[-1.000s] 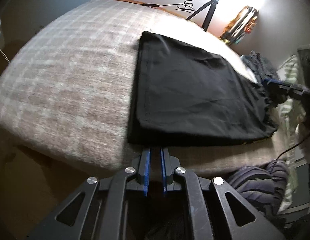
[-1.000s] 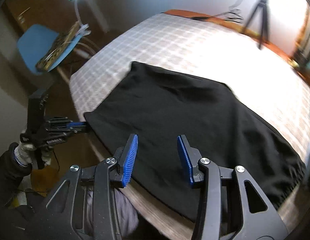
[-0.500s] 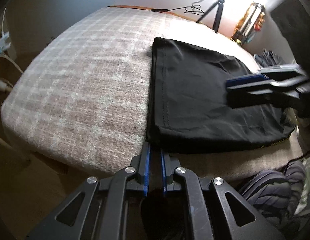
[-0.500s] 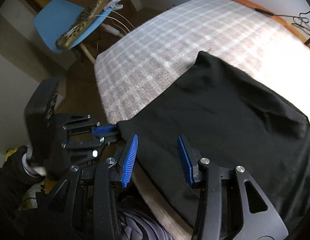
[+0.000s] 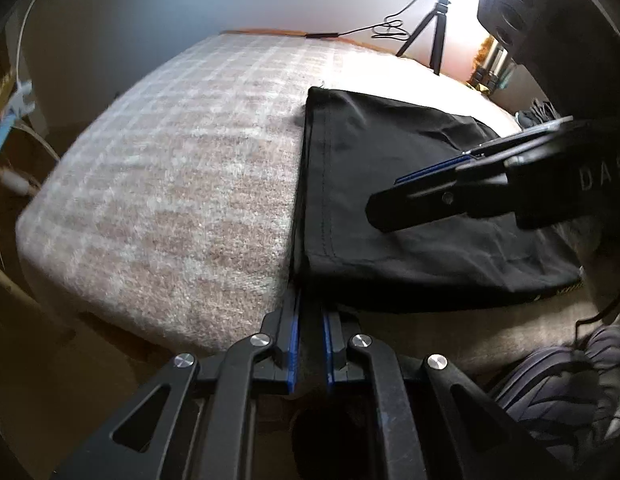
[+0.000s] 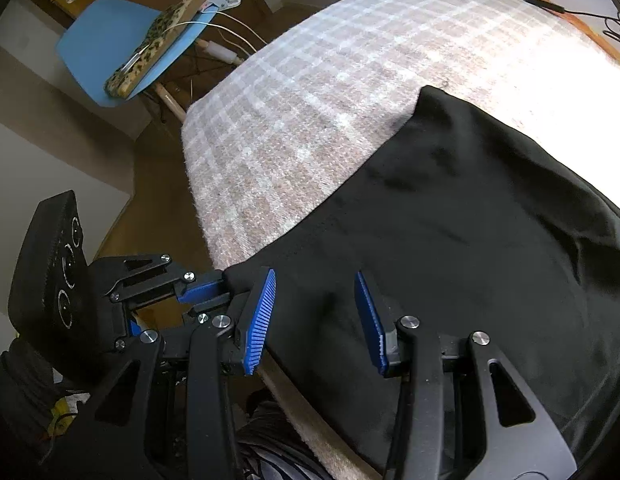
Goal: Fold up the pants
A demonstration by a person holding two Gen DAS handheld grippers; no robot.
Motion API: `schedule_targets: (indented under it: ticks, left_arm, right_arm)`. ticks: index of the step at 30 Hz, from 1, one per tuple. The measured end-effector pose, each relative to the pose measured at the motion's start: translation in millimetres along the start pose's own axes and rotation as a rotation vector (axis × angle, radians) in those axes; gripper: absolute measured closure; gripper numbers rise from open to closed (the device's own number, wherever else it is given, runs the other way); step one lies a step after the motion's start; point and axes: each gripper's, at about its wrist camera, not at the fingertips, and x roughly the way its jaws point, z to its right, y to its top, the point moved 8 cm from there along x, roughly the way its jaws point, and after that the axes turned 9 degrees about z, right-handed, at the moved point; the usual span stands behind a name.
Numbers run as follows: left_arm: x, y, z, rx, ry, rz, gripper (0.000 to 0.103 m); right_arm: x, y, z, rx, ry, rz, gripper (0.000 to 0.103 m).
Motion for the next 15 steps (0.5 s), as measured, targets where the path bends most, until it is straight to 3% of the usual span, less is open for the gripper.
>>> schedule_targets:
  ticks: [5,15]
  left_arm:
    - [-1,0,-9,-0.087,-0.045,-0.025,0.096]
    - [-12,-12,-12,-0.087,-0.073,0.000,0.096]
  right_arm:
    - [12,4,-6,0.014,0.023,-0.029,0.059]
    - [44,5,-36,-0.057,0.000,-0.152,0.059]
